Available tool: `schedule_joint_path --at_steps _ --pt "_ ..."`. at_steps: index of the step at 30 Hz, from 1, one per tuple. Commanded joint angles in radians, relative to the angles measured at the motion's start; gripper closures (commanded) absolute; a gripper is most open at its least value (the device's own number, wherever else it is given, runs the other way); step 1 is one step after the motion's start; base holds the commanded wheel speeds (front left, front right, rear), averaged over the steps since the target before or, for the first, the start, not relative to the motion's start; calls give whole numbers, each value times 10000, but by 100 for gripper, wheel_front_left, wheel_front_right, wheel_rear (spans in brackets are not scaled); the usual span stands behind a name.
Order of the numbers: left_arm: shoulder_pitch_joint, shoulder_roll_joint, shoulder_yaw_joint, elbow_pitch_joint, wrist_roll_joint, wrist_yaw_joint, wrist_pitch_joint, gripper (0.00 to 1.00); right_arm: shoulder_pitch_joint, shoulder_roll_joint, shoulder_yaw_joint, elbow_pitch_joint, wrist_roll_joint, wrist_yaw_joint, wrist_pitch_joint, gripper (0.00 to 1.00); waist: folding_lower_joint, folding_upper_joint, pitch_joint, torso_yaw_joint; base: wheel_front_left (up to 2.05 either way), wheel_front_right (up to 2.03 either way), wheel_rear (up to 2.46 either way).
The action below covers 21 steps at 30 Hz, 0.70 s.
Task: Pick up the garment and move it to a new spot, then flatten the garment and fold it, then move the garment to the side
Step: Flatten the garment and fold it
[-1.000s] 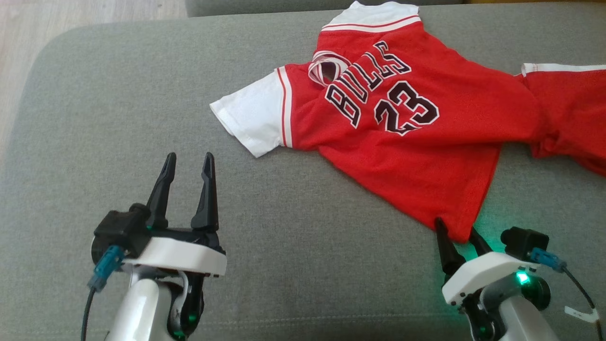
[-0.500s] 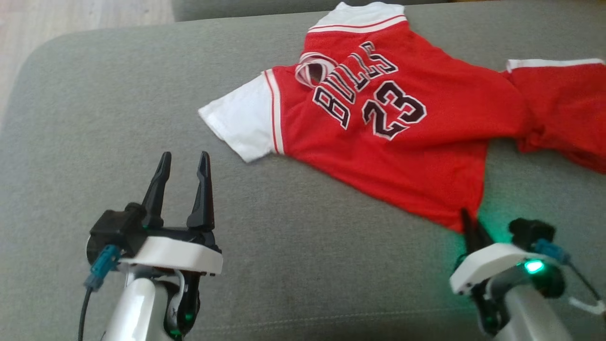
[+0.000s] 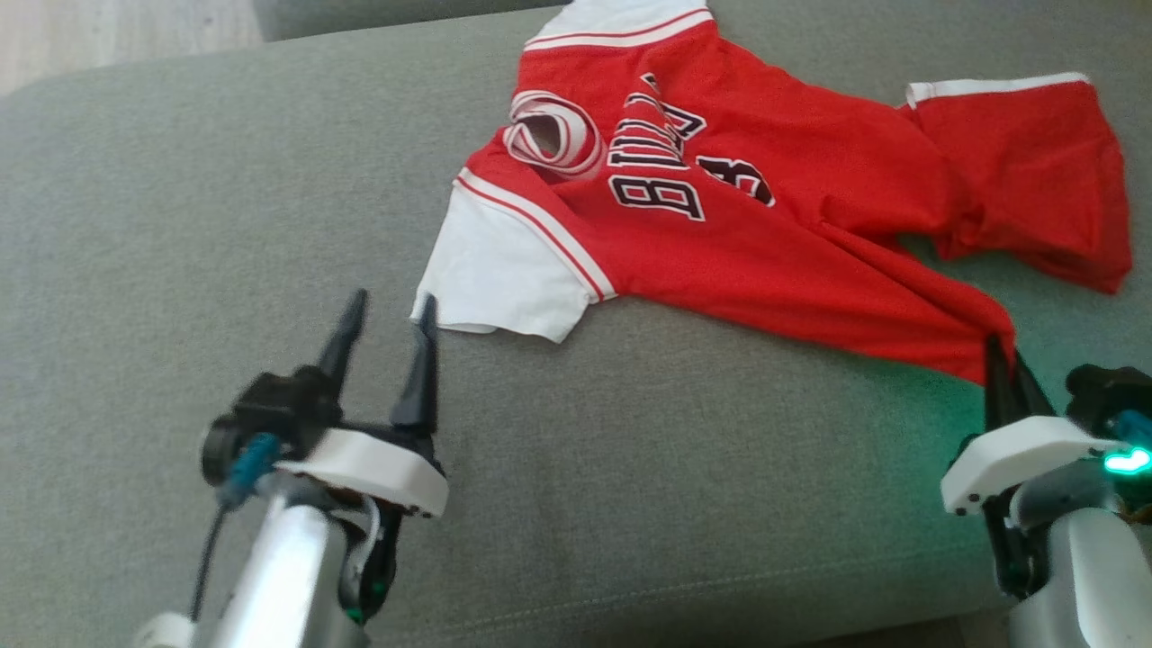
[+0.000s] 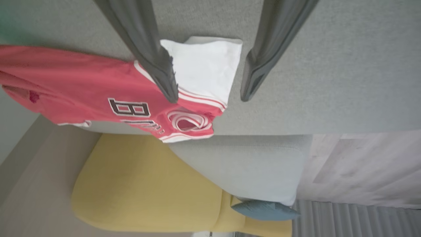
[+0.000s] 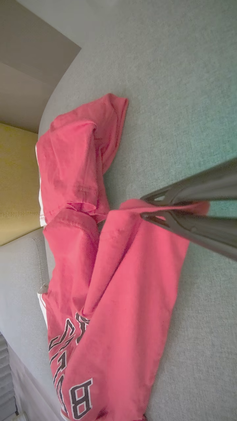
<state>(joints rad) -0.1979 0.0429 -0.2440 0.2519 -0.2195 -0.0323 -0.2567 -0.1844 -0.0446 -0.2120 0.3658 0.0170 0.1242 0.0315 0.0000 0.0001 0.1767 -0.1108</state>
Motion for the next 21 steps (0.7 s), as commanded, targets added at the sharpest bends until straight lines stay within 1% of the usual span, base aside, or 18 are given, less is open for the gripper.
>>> schedule_joint_path --at_steps 1,4,5,10,18,21 --pt "-505 74 143 184 174 -65 -51 0 -53 -57 413 -474 168 65 29 100 0 -1 66 -121 0 0 0" --pt "-778 74 4 1078 264 -28 -50 0 34 -57 657 -567 291 65 44 100 0 -1 93 -224 0 0 0" --pt "-778 74 4 1078 264 -28 -50 0 34 -57 657 -567 291 65 44 100 0 -1 93 -224 0 0 0" --pt "-1313 74 -59 2186 272 90 101 0 85 -57 883 -640 418 65 3 100 0 -1 148 -328 0 0 0" --pt "-2114 172 -183 3458 431 325 738 0 90 -57 1029 -767 519 65 -11 100 0 -1 323 -365 0 0 0" --pt "-2343 219 -196 3783 433 342 749 0 71 -57 1098 -823 568 65 2 100 0 -1 395 -398 0 0 0"
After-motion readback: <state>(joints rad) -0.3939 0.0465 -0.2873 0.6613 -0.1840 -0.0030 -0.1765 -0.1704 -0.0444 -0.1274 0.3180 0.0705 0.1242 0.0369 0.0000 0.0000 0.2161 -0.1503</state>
